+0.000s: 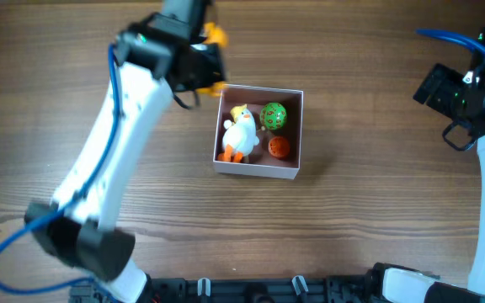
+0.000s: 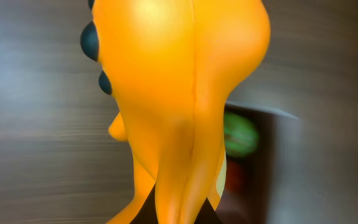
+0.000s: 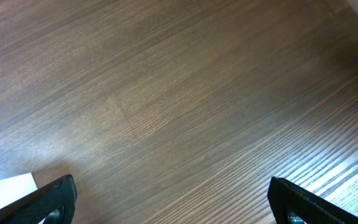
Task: Pack container
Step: 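Grasp the orange dinosaur figure with the left gripper, then carry the orange dinosaur into the box beside the duck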
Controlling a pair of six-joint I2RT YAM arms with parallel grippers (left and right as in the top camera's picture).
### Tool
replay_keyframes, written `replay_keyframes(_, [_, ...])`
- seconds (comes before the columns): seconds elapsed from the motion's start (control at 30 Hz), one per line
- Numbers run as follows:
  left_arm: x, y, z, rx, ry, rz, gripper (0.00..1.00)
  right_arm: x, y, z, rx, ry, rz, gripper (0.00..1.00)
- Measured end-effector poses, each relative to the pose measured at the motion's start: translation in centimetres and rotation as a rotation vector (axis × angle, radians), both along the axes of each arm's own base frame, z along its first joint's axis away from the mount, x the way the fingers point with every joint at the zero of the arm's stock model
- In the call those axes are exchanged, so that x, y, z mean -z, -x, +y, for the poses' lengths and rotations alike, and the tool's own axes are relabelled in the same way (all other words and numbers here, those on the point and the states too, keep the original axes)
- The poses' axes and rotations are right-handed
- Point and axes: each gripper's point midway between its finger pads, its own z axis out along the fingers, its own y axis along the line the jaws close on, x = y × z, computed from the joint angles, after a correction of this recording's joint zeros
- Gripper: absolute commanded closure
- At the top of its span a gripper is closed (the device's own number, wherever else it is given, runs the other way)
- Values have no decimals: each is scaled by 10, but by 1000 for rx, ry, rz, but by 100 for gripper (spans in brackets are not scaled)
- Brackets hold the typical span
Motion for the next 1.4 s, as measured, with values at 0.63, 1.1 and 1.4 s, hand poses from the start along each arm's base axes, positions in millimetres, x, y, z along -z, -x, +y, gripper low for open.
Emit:
replay_keyframes(0.63, [109, 82, -118, 464, -219, 149, 96, 0, 0, 0, 0, 0, 0, 0])
replay_keyframes(1.1, [140, 87, -107, 494, -291, 192, 96, 0, 0, 0, 0, 0, 0, 0])
replay_keyframes(1.4, [140, 87, -106, 504, -300, 194, 0, 0, 0, 0, 0, 0, 0, 0])
